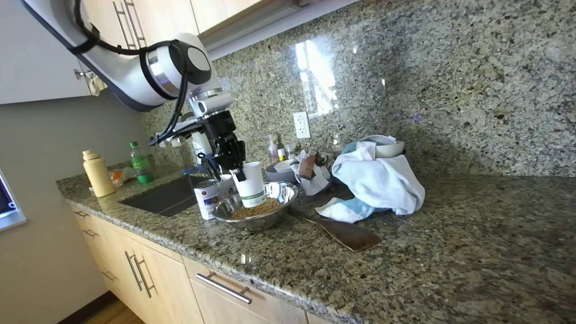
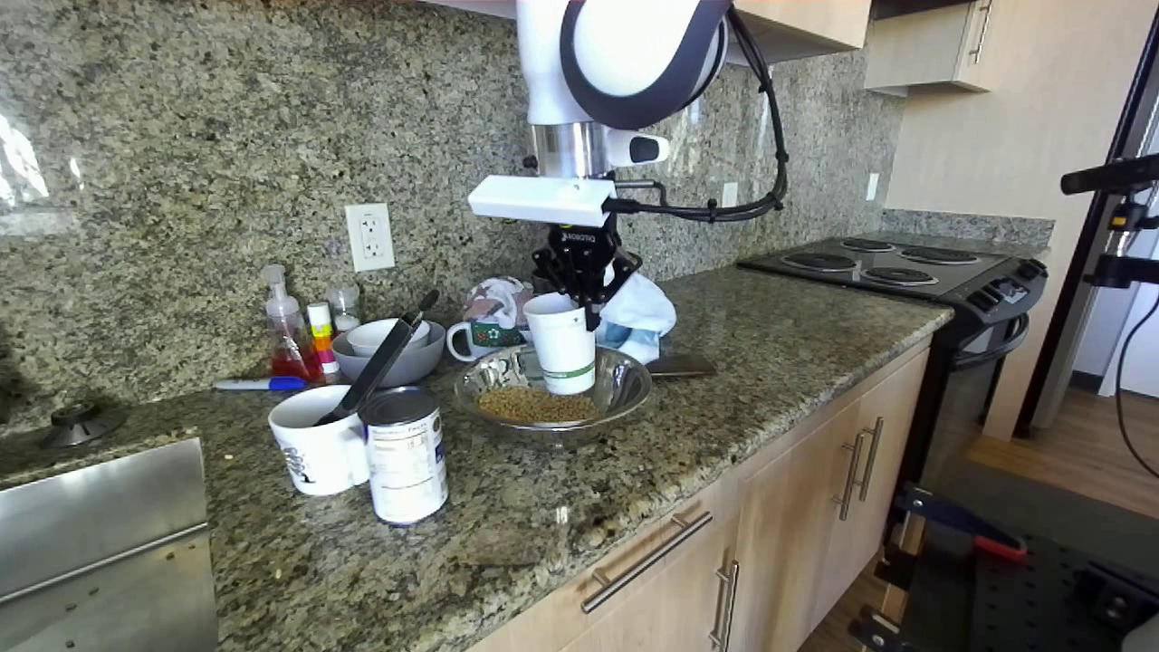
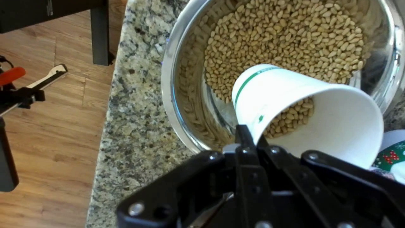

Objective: Pour some contents from the cup into the bowl

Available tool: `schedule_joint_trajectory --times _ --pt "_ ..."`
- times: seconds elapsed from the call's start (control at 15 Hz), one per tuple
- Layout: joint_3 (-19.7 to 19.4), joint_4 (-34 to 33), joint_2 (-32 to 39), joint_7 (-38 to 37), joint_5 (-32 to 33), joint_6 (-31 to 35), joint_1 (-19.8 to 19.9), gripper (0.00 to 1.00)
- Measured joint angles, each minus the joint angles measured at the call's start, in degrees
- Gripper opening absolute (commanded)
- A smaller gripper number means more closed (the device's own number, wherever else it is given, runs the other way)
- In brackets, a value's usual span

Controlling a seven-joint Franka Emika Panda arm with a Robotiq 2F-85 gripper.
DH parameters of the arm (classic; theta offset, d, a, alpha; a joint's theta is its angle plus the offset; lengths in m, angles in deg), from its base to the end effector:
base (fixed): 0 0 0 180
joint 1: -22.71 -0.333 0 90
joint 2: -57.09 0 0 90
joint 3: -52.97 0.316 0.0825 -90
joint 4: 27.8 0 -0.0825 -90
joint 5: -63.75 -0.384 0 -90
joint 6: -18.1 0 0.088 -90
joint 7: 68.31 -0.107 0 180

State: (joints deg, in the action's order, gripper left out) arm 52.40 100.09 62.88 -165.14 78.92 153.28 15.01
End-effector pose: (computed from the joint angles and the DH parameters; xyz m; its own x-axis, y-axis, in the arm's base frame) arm 0.5360 0.0636 0.3292 0.1838 -0.9648 0.1879 -0.9808 -0.1928 -0.0307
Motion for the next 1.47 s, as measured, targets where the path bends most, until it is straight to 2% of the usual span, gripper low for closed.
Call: schedule_joint_trajectory --times 0.4,0.8,1.47 --pt "0.01 -1.91 1.71 -3.58 7.34 -5.33 -0.41 0.01" --pt "0.01 -7.59 4.88 -4.84 14.42 -12.45 -0.8 0.01" --pt "0.06 -12.21 9.21 -7.49 23.62 -21.78 -4.25 0.01"
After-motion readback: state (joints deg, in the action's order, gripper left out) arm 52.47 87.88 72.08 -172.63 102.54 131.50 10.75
